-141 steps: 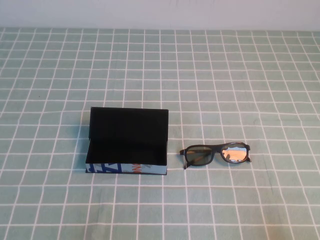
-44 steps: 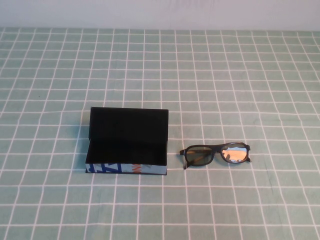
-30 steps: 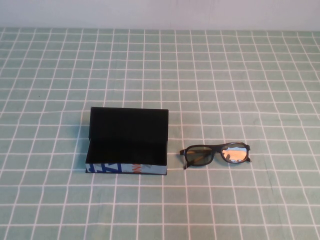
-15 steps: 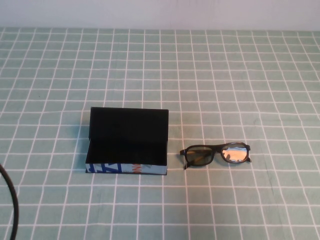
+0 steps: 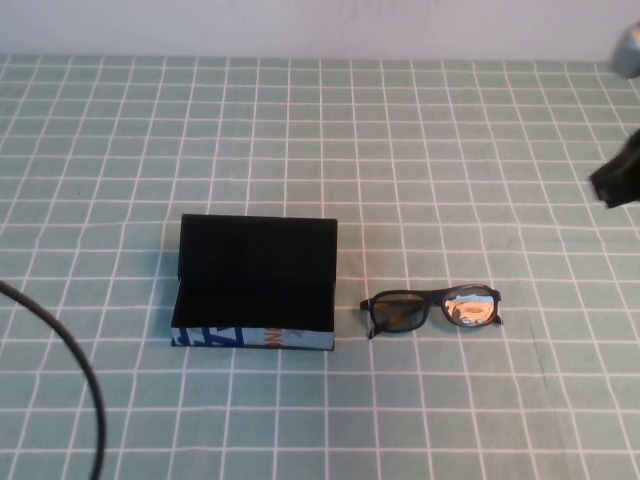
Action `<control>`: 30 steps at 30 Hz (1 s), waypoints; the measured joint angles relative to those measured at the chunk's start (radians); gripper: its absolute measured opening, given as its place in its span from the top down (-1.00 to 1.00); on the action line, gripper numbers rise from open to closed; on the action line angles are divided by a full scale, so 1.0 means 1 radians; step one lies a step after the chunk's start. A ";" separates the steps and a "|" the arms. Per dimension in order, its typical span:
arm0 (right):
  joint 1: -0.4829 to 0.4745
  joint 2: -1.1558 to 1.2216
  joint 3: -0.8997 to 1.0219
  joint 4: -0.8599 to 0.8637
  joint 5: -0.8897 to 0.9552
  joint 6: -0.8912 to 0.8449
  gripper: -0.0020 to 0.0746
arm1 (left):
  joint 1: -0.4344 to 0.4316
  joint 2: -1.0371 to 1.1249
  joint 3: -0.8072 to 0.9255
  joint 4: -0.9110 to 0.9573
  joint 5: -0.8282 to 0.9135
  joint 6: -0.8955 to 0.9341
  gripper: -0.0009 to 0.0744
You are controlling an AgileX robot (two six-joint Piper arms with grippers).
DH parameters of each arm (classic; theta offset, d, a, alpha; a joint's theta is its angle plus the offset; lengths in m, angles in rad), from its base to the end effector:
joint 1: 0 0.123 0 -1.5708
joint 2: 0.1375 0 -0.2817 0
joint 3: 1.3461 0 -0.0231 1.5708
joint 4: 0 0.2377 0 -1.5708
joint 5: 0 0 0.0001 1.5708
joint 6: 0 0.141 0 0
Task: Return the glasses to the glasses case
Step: Pick up the glasses from the table
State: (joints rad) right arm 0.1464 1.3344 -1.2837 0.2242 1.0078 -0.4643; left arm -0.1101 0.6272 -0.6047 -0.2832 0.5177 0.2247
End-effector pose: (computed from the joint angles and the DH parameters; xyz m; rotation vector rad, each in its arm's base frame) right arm 0.2813 0.0683 0.3216 -0.6816 2.4186 0.1593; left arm 0.1559 -0.0369 0.2974 0.1762 2.0014 -0.2242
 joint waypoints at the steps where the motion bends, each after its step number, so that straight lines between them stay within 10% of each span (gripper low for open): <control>1: 0.007 0.039 -0.027 0.017 0.024 -0.056 0.98 | 0.000 0.011 0.000 -0.056 0.005 0.060 0.97; 13: 0.141 0.347 -0.128 0.089 0.093 -0.417 0.92 | 0.000 0.218 -0.061 -0.435 0.053 0.452 0.97; 23: 0.243 0.477 -0.131 -0.022 -0.064 -0.490 0.15 | 0.000 0.360 -0.187 -0.443 0.160 0.457 0.97; 30: 0.249 0.552 -0.169 -0.078 -0.076 -0.492 0.04 | 0.000 0.379 -0.187 -0.447 0.180 0.469 0.97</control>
State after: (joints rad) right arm 0.3958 1.8865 -1.4531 0.1458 0.9319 -0.9566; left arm -0.1101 1.0066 -0.7913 -0.7304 0.6977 0.6935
